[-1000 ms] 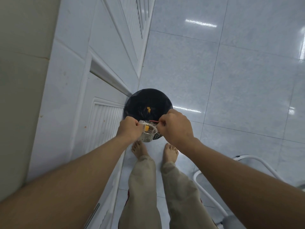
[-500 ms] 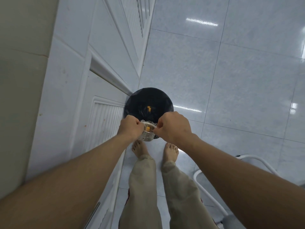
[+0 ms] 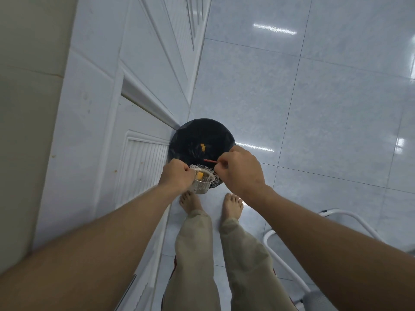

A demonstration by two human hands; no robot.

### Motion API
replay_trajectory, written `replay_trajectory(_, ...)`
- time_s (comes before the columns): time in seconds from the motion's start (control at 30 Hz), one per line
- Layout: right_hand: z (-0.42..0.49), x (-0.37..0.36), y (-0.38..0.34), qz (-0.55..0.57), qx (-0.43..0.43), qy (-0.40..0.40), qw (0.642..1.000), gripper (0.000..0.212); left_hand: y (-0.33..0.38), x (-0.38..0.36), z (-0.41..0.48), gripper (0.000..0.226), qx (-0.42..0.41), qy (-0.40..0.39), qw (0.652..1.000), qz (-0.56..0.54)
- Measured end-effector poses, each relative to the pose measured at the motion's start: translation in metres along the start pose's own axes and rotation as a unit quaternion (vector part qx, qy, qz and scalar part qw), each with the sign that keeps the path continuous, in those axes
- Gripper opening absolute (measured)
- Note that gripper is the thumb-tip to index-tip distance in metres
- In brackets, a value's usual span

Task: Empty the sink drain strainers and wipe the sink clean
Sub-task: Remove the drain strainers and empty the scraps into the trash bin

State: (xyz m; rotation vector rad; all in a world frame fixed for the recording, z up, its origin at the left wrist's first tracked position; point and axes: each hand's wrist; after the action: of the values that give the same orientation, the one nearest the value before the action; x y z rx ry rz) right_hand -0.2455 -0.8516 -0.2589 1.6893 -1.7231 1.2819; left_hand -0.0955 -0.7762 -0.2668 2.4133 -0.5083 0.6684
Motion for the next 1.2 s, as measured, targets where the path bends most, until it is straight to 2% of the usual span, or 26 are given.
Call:
replay_trajectory(0.1,0.002,0.004,-0.002,-0.017,-0.007,-0.005,1.0,0.017,-0.001,-0.002,-0.001,0.042,0.003,-0.005,1.0,-0.001)
replay_trajectory(0.23,0.006,0.005,-0.007,-0.06,-0.013,-0.09,0.994,0.019,0.002,-0.001,-0.002,0.036,-0.001,-0.01,1.0,-0.022)
replay_trajectory(0.37,0.005,-0.002,-0.009,-0.045,-0.009,-0.135,0.99,0.017,0.004,-0.001,-0.002,0.044,-0.008,-0.006,0.999,-0.038)
replay_trajectory(0.53,-0.001,-0.013,-0.002,0.03,-0.017,-0.103,0.994,0.017,0.003,0.0,-0.002,0.04,0.002,0.0,0.999,-0.035)
replay_trajectory(0.87,-0.011,-0.015,0.006,0.093,-0.016,-0.035,0.995,0.016,0.004,0.003,0.0,0.034,0.011,0.009,0.999,-0.034)
replay_trajectory(0.97,-0.013,-0.015,0.006,0.143,-0.05,-0.032,0.988,0.013,0.003,0.004,0.0,0.045,0.016,0.012,0.999,-0.029)
replay_trajectory(1.2,-0.01,-0.019,0.006,0.168,-0.085,-0.053,0.981,0.011,0.001,0.003,-0.001,0.048,0.02,0.005,0.999,-0.037)
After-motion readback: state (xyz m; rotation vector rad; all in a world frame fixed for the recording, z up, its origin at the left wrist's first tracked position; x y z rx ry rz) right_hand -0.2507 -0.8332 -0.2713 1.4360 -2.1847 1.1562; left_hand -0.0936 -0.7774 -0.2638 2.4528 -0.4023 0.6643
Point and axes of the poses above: each hand's wrist, its own z-axis towards the middle knuckle, its own x-axis out of the back of the hand, y = z × x, and after that the axes turned 12 degrees about -x, right-handed
